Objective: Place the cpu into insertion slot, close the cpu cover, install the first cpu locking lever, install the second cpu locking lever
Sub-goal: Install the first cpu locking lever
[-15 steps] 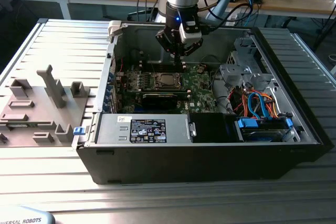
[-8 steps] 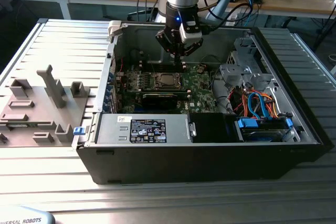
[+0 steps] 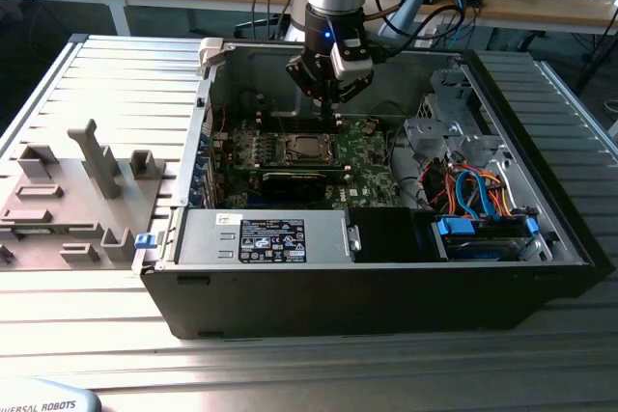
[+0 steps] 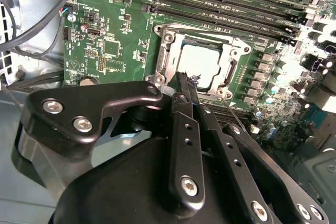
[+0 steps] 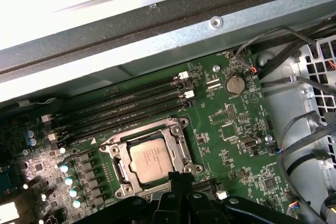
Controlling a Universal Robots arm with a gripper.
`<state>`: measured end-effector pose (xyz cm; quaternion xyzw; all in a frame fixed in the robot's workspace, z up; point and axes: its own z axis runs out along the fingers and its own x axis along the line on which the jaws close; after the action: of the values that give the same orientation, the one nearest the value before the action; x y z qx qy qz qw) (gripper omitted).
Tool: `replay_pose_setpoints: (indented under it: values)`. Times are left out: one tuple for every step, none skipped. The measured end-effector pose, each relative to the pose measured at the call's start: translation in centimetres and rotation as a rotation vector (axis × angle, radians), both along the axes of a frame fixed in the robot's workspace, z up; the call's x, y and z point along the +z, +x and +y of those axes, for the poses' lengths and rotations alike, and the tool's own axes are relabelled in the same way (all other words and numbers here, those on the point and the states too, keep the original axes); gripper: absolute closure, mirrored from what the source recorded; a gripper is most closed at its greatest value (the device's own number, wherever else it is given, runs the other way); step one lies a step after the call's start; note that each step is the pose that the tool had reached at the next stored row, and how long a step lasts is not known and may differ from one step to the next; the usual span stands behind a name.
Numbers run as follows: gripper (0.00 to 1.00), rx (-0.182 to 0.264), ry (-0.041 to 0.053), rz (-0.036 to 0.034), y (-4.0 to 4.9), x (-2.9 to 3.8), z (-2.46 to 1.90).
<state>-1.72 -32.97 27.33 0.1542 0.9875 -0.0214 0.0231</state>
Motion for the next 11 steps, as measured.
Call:
replay_pose_setpoints:
  values:
    - [0.89,0.001,0.0000,0.0000,0.00,0.00,0.00]
    - [0.89,0.002,0.0000,0.0000,0.00,0.00,0.00]
    - [0.89,0.005,0.0000,0.0000,0.00,0.00,0.00]
    - [0.89,0.006,0.0000,0.0000,0.00,0.00,0.00]
    - [0.89,0.007,0.0000,0.0000,0.00,0.00,0.00]
    - [0.89,0.008,0.0000,0.0000,0.00,0.00,0.00]
    - [0.89,0.010,0.0000,0.0000,0.00,0.00,0.00]
    - [0.89,0.012,0.0000,0.0000,0.00,0.00,0.00]
    - [0.89,0.014,0.0000,0.0000,0.00,0.00,0.00]
    - [0.89,0.015,0.0000,0.0000,0.00,0.00,0.00]
    - [0.89,0.016,0.0000,-0.0001,0.00,0.00,0.00]
